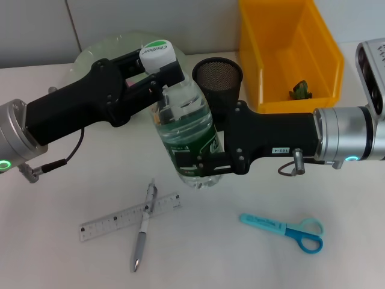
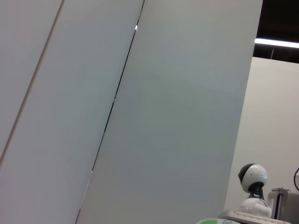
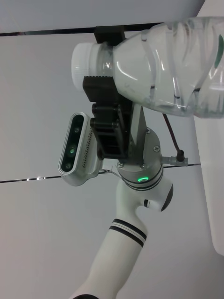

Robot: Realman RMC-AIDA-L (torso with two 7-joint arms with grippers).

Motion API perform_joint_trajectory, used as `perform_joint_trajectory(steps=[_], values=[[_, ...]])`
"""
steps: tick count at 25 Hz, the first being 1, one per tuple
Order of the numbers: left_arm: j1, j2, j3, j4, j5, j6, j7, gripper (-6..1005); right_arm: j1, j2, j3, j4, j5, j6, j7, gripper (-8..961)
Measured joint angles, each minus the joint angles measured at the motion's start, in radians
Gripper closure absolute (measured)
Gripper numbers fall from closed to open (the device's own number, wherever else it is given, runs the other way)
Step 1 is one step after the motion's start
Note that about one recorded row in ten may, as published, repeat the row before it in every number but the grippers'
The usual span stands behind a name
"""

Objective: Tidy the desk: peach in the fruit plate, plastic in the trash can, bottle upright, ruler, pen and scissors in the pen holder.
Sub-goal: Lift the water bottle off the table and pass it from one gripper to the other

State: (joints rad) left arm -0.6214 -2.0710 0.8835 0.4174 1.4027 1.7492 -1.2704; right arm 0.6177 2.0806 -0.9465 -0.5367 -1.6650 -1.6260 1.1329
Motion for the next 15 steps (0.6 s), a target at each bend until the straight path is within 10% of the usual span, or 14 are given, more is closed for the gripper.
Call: perform_joint_trajectory(steps=[15], values=[[0.002, 0.005, 0.0, 0.006, 0.003, -0.001, -0.012, 555, -0.011, -0.005, -0.004, -0.09, -0.015, -0.004, 0.061, 184]])
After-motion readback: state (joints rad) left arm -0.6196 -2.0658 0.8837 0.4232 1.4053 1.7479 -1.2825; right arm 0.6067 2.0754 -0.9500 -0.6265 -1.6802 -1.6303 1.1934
